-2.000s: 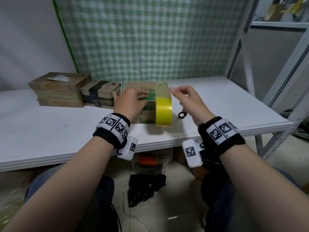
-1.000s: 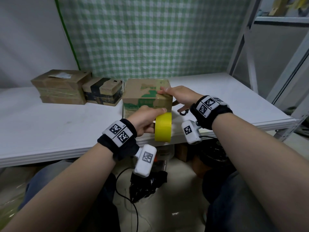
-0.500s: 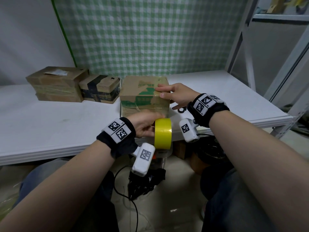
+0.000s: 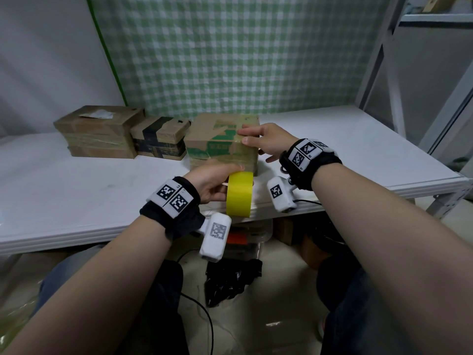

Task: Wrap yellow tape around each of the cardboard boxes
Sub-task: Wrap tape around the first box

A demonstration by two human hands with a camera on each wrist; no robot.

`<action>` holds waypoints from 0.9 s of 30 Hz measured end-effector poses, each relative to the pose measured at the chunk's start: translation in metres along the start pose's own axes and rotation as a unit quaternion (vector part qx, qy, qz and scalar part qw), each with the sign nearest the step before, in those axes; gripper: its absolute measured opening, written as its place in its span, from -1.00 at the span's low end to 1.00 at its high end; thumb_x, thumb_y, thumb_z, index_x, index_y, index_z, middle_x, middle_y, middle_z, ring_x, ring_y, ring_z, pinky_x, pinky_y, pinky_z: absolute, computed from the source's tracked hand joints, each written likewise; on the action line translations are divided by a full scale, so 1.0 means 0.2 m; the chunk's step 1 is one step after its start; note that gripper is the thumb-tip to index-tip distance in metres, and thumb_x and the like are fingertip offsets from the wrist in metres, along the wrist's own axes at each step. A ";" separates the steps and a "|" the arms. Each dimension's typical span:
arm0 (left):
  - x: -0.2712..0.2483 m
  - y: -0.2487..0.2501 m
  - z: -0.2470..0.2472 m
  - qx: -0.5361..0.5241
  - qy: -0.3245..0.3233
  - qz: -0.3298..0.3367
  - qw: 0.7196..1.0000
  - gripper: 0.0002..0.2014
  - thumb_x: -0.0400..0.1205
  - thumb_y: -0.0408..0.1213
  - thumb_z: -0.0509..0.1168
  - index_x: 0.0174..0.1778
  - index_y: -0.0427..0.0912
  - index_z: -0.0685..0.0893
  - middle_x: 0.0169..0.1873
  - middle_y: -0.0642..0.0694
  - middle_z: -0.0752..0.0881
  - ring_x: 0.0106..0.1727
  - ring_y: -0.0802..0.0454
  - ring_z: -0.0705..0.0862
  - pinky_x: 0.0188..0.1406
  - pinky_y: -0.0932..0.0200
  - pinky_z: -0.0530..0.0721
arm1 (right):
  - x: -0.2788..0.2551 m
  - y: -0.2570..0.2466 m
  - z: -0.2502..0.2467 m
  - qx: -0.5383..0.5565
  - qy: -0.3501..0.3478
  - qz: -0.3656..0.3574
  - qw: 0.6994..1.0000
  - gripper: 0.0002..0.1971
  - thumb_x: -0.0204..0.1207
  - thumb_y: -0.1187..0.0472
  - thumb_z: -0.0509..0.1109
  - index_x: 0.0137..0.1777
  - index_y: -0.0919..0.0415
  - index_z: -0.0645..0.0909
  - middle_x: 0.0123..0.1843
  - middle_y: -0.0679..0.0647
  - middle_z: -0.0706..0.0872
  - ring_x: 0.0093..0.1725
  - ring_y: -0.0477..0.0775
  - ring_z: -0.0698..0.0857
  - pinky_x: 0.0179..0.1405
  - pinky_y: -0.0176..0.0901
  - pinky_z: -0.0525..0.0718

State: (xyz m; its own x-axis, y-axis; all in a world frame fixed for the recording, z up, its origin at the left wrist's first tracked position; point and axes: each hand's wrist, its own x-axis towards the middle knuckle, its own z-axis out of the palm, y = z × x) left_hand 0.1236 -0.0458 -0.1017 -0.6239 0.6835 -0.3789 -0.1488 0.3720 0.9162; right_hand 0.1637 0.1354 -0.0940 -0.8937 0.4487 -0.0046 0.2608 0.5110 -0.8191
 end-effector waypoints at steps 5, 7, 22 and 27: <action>0.01 -0.01 -0.01 0.005 0.001 0.006 1.000 -0.91 0.77 -0.22 0.30 0.13 -0.13 0.62 -0.56 0.04 0.76 -0.53 0.12 0.77 -0.50 0.18 0.79 | 0.00 0.01 -0.04 0.027 0.099 0.022 0.995 -0.77 0.65 -0.02 0.44 0.26 -0.10 0.76 0.33 -0.08 0.75 0.04 0.02 0.71 0.06 -0.02 0.72; 0.01 -0.01 -0.02 0.005 -0.001 0.009 1.000 -0.92 0.78 -0.22 0.29 0.12 -0.12 0.62 -0.57 0.04 0.76 -0.54 0.12 0.76 -0.50 0.18 0.79 | -0.02 0.07 -0.08 0.048 0.185 0.029 0.981 -0.85 0.61 0.04 0.45 0.02 0.02 0.83 0.07 -0.03 0.86 -0.08 0.03 0.71 -0.12 -0.07 0.68; 0.02 -0.02 0.00 -0.004 -0.008 -0.002 1.000 -0.90 0.78 -0.21 0.29 0.03 -0.14 0.65 -0.53 0.02 0.78 -0.53 0.12 0.77 -0.57 0.22 0.73 | -0.09 0.49 -0.16 -0.258 0.179 0.244 0.918 -0.39 0.33 -0.10 0.66 0.19 0.25 0.49 0.29 0.16 0.55 0.41 0.32 0.40 0.11 0.11 0.53; 0.02 -0.03 0.01 -0.012 -0.006 -0.002 1.000 -0.89 0.77 -0.19 0.31 0.09 -0.15 0.65 -0.48 0.01 0.81 -0.49 0.11 0.80 -0.54 0.20 0.75 | -0.15 0.48 -0.18 -0.311 0.179 0.271 0.893 -0.24 0.20 -0.19 0.69 0.23 0.26 0.47 0.24 0.14 0.48 0.41 0.33 0.37 0.20 0.18 0.52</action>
State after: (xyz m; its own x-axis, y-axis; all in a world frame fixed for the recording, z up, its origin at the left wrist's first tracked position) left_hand 0.1232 -0.0449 -0.1082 -0.6144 0.6898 -0.3831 -0.1686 0.3595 0.9178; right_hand 0.2286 0.1979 -0.1513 -0.4287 0.9030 -0.0285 0.8720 0.4054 -0.2743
